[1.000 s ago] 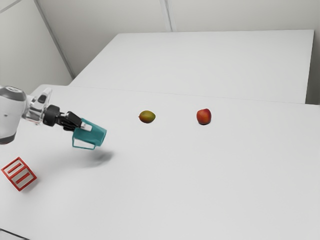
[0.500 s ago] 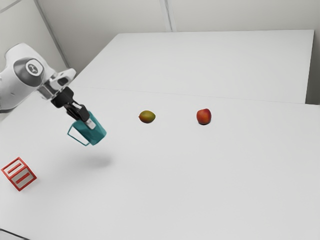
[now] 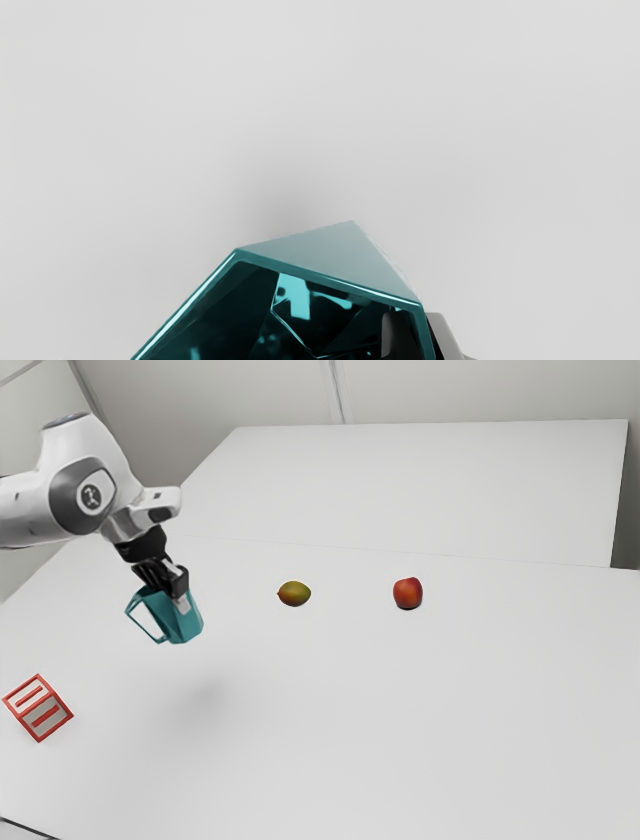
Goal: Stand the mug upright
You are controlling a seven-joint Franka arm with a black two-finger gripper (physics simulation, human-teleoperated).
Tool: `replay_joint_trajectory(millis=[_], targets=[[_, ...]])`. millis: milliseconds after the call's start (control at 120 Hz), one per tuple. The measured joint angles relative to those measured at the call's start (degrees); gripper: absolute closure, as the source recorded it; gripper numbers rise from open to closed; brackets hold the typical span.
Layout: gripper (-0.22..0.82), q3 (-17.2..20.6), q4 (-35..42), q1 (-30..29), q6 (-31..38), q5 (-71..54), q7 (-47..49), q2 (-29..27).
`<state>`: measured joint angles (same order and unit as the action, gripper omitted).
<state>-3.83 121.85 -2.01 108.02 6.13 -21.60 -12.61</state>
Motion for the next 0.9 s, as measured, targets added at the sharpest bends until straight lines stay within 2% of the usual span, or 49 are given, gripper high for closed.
replay_joint_trajectory(millis=[250,625,900], targets=[[0.79,2.1,5.7,0.2,6.0,-2.9,8.4,-2.1],[0.78,2.4,12.4,2.0,17.9,-3.9,17.6,-1.3],[0.78,2.4,14.0,2.9,20.7,-4.0,22.0,0.7]])
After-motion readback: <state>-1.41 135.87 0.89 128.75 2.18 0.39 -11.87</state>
